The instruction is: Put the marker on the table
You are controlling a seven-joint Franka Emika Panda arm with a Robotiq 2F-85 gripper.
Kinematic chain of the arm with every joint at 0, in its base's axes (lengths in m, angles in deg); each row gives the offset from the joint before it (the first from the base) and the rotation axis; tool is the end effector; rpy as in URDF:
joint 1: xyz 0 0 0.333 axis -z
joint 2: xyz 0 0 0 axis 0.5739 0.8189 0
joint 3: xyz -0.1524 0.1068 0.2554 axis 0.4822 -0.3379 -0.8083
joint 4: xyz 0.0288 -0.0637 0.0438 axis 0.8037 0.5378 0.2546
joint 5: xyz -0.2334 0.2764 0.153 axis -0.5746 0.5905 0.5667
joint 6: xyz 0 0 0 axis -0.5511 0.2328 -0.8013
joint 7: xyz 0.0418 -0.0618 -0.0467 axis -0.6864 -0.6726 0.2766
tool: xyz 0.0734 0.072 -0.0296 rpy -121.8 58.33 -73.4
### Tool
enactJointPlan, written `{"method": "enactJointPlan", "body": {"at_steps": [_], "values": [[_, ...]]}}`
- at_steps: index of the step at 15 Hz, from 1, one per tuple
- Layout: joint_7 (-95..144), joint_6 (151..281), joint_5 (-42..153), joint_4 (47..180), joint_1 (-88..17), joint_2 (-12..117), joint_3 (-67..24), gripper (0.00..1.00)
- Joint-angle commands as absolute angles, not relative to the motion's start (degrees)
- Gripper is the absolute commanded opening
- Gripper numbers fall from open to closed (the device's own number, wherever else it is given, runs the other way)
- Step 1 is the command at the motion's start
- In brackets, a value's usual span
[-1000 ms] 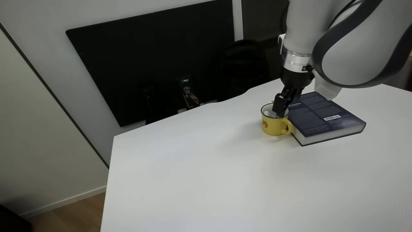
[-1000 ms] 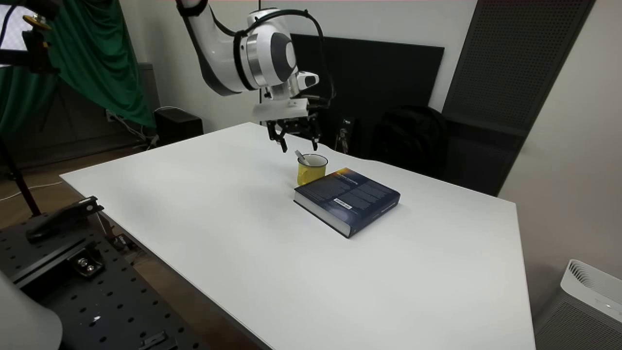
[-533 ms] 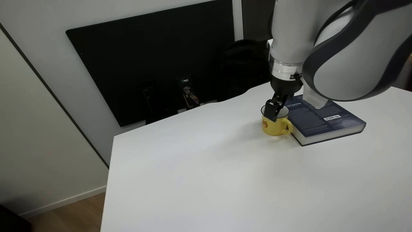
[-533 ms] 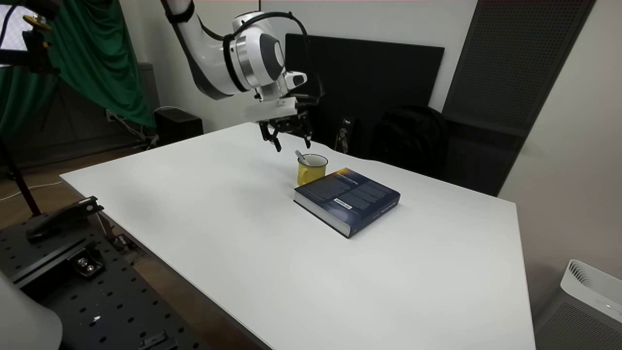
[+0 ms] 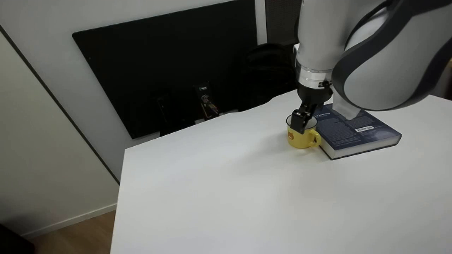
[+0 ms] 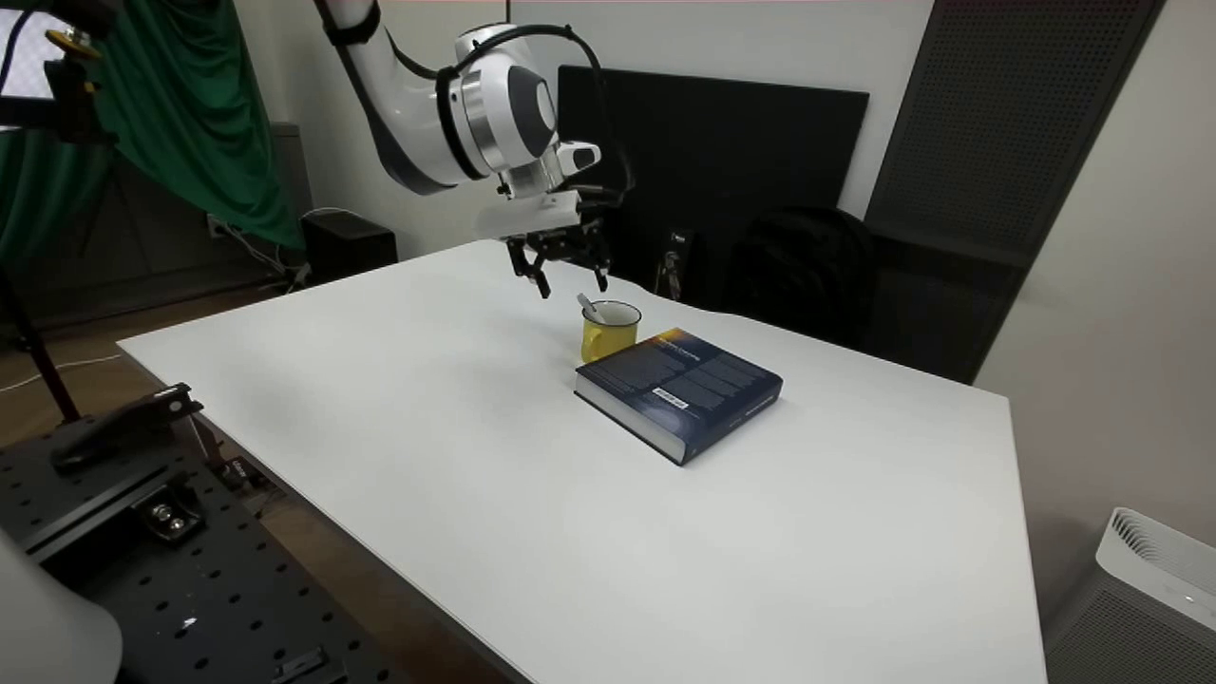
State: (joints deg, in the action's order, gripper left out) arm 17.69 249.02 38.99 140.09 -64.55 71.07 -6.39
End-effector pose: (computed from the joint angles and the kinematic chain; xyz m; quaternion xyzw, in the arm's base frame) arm 0.5877 0.1309 0.1646 0.9632 0.1921 0.1435 0.1218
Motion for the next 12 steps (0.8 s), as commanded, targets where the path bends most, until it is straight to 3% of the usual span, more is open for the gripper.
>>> {"method": "enactJointPlan", "body": {"at_steps": [1,12], "values": [[15.4,248.2,36.8,139.0,-65.6,71.9,-5.1,1.0],[6.6,248.2,30.9,131.7,-75.4,80.0,6.0,1.0]]}}
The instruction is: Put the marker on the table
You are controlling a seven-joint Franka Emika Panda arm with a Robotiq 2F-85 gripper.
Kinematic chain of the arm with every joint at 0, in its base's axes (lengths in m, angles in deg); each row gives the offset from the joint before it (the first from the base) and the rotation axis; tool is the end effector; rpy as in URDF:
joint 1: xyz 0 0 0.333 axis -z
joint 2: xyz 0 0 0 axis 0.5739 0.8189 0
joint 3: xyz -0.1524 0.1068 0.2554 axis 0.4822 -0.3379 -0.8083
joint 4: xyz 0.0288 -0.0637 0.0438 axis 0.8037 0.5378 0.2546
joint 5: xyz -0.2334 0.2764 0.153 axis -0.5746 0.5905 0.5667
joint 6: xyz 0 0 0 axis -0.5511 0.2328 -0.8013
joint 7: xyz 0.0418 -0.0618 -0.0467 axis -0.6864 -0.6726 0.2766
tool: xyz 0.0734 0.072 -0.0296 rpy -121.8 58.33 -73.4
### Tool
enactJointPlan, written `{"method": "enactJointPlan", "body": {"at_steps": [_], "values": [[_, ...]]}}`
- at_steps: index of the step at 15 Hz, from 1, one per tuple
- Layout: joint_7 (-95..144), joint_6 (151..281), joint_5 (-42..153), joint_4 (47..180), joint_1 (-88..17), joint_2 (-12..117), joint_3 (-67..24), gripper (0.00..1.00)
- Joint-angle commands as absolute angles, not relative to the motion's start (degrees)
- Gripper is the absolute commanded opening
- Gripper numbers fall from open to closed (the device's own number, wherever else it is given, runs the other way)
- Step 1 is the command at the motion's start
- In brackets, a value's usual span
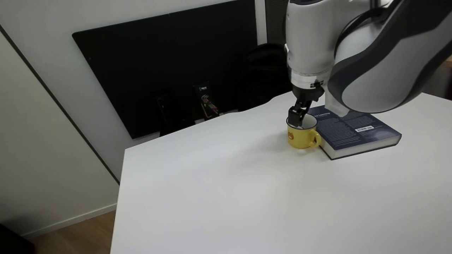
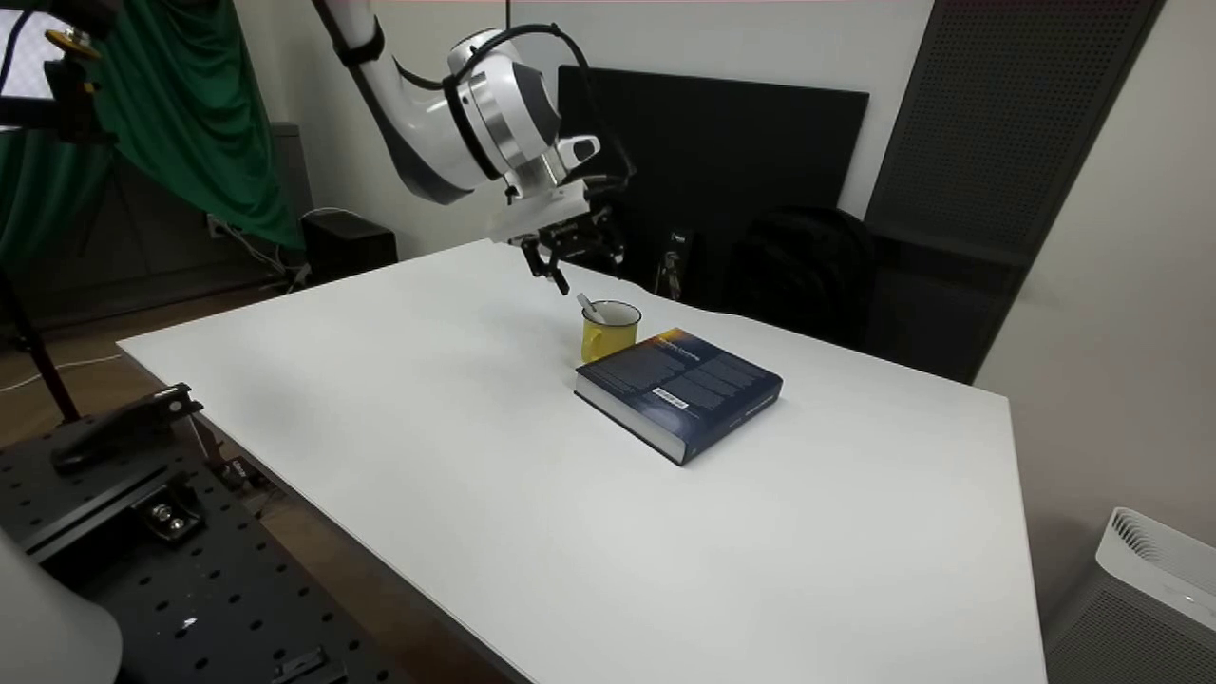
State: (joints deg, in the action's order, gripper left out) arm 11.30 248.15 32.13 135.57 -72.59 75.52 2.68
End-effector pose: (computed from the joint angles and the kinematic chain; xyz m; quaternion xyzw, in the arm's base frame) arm 0.6063 0.1371 0.1646 0.9447 0.2109 0.1641 0.1900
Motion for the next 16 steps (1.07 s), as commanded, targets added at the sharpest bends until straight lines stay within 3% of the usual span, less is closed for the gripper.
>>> {"method": "enactJointPlan", "body": {"at_steps": [1,14,15,16], "values": [[6.4,248.1,31.2,131.3,-75.9,80.6,6.4,1.0],[6.8,245.6,33.5,124.8,-75.5,86.3,5.6,1.0],[6.8,245.3,33.6,124.4,-75.5,86.5,5.5,0.91],[6.8,245.0,33.7,124.1,-75.4,86.8,5.4,0.73]]}}
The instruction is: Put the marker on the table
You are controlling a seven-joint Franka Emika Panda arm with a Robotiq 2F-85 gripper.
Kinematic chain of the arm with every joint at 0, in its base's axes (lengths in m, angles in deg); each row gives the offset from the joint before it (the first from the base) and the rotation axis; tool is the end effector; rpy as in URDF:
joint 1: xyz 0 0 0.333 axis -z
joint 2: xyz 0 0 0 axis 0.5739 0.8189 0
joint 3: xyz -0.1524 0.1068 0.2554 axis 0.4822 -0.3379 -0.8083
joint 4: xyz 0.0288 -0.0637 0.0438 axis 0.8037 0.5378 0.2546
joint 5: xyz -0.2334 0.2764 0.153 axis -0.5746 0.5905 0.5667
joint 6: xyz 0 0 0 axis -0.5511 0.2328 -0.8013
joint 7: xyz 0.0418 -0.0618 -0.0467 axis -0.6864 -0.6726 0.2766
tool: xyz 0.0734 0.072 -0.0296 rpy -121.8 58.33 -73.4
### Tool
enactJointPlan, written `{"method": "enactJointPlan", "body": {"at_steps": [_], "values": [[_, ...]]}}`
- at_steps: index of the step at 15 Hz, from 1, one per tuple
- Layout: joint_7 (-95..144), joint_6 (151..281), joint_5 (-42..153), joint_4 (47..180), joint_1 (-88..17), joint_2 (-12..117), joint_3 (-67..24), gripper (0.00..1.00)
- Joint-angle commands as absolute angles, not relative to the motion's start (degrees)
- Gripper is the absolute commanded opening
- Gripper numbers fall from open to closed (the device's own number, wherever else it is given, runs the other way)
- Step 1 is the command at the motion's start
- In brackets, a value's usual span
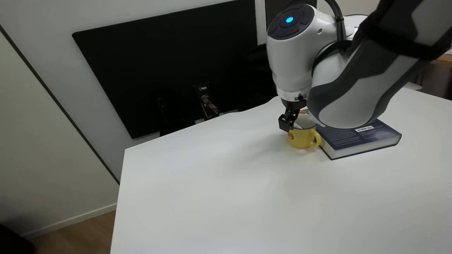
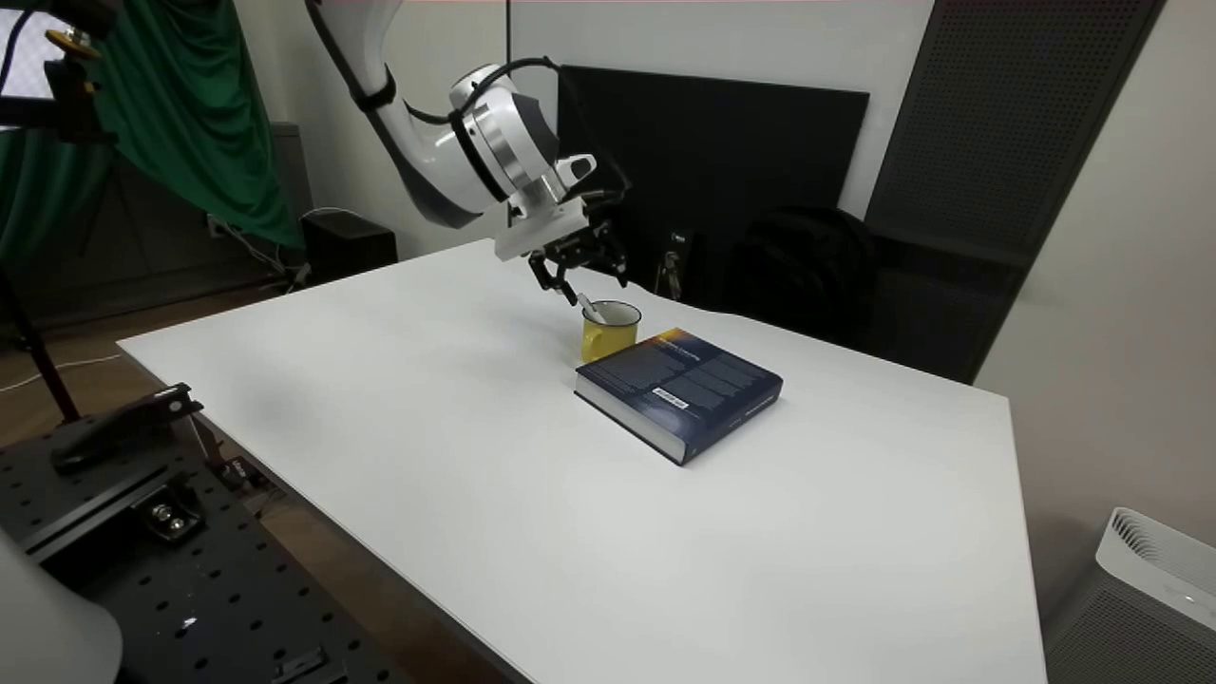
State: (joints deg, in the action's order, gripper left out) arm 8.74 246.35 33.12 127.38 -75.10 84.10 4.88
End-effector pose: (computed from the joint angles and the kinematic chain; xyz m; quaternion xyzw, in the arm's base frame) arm 0.6313 0.1547 0.1336 0.9361 0.2119 0.1687 0.2245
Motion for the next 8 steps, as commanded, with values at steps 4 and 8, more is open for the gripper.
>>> {"method": "enactJointPlan", "body": {"at_steps": [4,8], "values": [[6.8,243.4,34.2,122.8,-75.3,87.5,5.2,0.45],[6.7,239.9,33.9,121.6,-74.6,87.6,4.2,0.17]]}}
